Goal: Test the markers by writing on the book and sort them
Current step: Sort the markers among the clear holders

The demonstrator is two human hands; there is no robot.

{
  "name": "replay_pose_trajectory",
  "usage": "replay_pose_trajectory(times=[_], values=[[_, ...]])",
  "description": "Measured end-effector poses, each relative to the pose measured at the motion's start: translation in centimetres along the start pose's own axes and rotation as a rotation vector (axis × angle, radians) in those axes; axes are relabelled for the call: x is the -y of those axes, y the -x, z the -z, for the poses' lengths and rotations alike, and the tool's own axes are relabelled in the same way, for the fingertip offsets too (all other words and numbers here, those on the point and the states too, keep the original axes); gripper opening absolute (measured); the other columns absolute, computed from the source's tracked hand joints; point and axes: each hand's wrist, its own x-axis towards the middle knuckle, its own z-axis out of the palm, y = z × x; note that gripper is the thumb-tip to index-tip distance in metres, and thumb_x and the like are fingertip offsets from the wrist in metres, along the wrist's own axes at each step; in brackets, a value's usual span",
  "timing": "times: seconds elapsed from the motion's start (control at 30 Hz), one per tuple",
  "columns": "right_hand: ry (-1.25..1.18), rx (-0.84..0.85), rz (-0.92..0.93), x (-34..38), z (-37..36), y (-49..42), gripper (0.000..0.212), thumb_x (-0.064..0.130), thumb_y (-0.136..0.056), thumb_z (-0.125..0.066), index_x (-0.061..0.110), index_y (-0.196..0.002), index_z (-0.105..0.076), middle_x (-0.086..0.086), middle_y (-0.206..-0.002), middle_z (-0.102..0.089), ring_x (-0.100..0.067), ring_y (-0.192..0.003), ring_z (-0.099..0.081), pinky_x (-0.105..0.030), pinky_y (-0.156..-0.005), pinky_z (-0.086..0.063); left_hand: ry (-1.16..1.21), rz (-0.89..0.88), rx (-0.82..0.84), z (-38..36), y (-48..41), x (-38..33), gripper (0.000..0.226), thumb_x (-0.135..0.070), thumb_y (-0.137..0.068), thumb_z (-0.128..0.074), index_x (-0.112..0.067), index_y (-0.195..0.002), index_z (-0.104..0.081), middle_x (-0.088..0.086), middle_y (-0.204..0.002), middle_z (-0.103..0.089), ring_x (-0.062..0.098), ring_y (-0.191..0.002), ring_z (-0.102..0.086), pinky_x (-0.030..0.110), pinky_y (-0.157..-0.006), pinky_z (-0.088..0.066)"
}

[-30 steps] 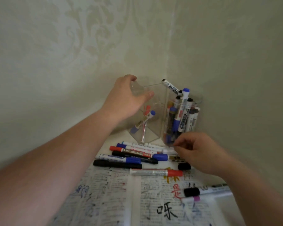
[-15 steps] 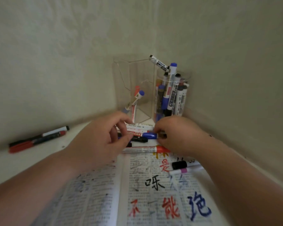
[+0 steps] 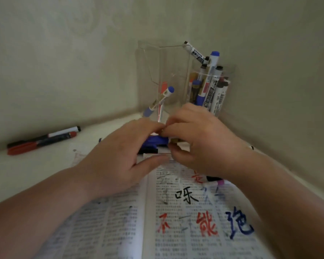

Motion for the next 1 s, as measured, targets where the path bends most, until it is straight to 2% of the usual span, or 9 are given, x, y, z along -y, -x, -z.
replay_pose_trajectory(times=[0.1, 0.27, 0.33, 0.5, 0.57, 0.63, 0.7, 0.83, 1.0], values=[[-0.062, -0.040, 0.090, 1.0, -0.5, -0.2, 0.020, 0.016, -0.083, -0.068, 0.009, -0.100, -0.075, -0.008, -0.091, -0.065, -0.027, -0.081, -0.061, -0.046, -0.069, -0.051, 0.362, 0.163, -0.044, -0.7, 0.3, 0.1, 0.021, -0.043, -0.095, -0.062, -0.039, -0.114, -0.055, -0.011, -0.102, -0.070, 0.017, -0.092, -0.070, 0.044, -0.080, -0.055], [-0.124, -0.005, -0.134, -0.1, -0.1, 0.3, 0.034, 0.042, -0.088, -0.070, 0.021, -0.115, -0.070, 0.004, -0.100, -0.069, -0.018, -0.088, -0.067, -0.043, -0.070, -0.057, 0.600, 0.247, -0.165, -0.7, 0.2, 0.4, 0.012, -0.023, -0.092, -0.067, -0.029, -0.103, -0.068, -0.004, -0.088, -0.075, 0.013, -0.080, -0.073, 0.025, -0.076, -0.057], [-0.221, -0.014, -0.273, -0.9, 0.4, 0.9, 0.030, 0.046, -0.086, -0.075, 0.026, -0.108, -0.072, 0.011, -0.088, -0.070, -0.012, -0.075, -0.066, -0.042, -0.065, -0.057, 0.677, 0.271, -0.175, -0.5, 0.3, 0.4, 0.015, -0.017, -0.087, -0.071, -0.022, -0.101, -0.065, -0.004, -0.090, -0.076, 0.014, -0.083, -0.073, 0.025, -0.077, -0.058], [-0.689, -0.060, -0.376, -0.8, 0.5, 1.6, 0.018, 0.029, -0.083, -0.082, 0.028, -0.099, -0.074, -0.013, -0.070, -0.066, -0.032, -0.058, -0.057, -0.046, -0.054, -0.049, 0.395, 0.204, 0.034, -0.7, 0.6, 0.9, 0.020, -0.034, -0.094, -0.058, -0.042, -0.111, -0.053, -0.008, -0.103, -0.069, 0.019, -0.098, -0.066, 0.051, -0.087, -0.052], [-0.885, -0.091, -0.375, 0.2, -0.1, 1.1, 0.018, 0.024, -0.087, -0.078, 0.017, -0.102, -0.074, -0.002, -0.071, -0.071, -0.020, -0.057, -0.062, -0.037, -0.054, -0.053, 0.379, 0.180, 0.099, -0.9, 0.4, 0.6, 0.024, -0.031, -0.099, -0.051, -0.043, -0.119, -0.052, -0.013, -0.106, -0.067, 0.015, -0.100, -0.064, 0.043, -0.088, -0.052], [-1.055, -0.129, -0.406, 1.1, -0.9, 0.6, 0.018, 0.013, -0.089, -0.070, 0.004, -0.105, -0.069, 0.008, -0.070, -0.072, -0.005, -0.058, -0.064, -0.018, -0.056, -0.051, 0.433, 0.155, 0.118, -0.8, 0.4, 0.1, 0.027, -0.029, -0.101, -0.047, -0.037, -0.127, -0.052, -0.024, -0.106, -0.064, 0.003, -0.103, -0.062, 0.022, -0.088, -0.048], [-1.127, -0.149, -0.436, 1.7, -1.5, 0.3, 0.018, 0.016, -0.089, -0.067, 0.005, -0.103, -0.068, 0.004, -0.070, -0.070, -0.008, -0.058, -0.062, -0.018, -0.054, -0.049, 0.449, 0.144, 0.101, -0.6, 0.4, -0.1, 0.025, -0.032, -0.103, -0.042, -0.036, -0.125, -0.052, -0.029, -0.097, -0.062, -0.003, -0.092, -0.060, 0.010, -0.080, -0.043], [-1.189, -0.141, -0.478, 2.1, -1.9, 0.1, 0.017, 0.021, -0.089, -0.066, 0.008, -0.100, -0.067, -0.001, -0.069, -0.068, -0.010, -0.054, -0.059, -0.019, -0.050, -0.045, 0.381, 0.133, 0.083, -0.4, 0.4, 0.1, 0.023, -0.036, -0.104, -0.040, -0.044, -0.125, -0.049, -0.022, -0.103, -0.066, 0.003, -0.098, -0.064, 0.020, -0.080, -0.049], [-1.192, -0.117, -0.520, 2.3, -1.9, 0.1, 0.025, 0.025, -0.089, -0.063, 0.003, -0.101, -0.066, -0.004, -0.069, -0.068, -0.012, -0.054, -0.058, -0.016, -0.049, -0.044, 0.379, 0.132, 0.071, -0.2, 0.4, 0.2, 0.029, -0.032, -0.104, -0.045, -0.048, -0.129, -0.047, -0.026, -0.110, -0.067, 0.002, -0.107, -0.064, 0.016, -0.087, -0.048]])
